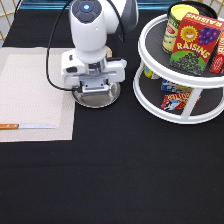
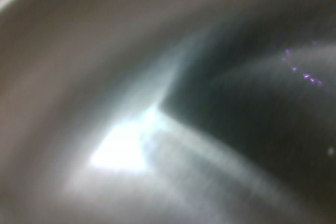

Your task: Arrange plate and fork

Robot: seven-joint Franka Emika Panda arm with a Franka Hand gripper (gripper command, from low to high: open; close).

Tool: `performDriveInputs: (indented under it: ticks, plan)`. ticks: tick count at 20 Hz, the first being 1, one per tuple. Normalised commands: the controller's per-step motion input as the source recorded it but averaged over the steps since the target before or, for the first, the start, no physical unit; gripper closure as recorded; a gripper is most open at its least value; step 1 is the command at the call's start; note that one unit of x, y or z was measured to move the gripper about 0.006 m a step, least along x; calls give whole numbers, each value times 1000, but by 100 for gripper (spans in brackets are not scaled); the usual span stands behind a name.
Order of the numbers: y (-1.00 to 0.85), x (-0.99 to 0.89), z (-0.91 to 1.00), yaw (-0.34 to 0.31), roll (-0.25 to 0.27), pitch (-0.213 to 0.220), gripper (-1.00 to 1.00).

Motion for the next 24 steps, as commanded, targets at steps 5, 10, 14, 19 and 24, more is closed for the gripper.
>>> performDriveInputs:
  ticks: [5,10,14,19,24]
  plan:
    - [-757,388,0,0,85,138,-100]
    - [-851,286,0,0,96,143,-100]
    - [-914,214,0,0,95,136,-100]
    - [-971,250,-1,3,85,90,-100]
    - [-977,294,-7,8,75,78,-100]
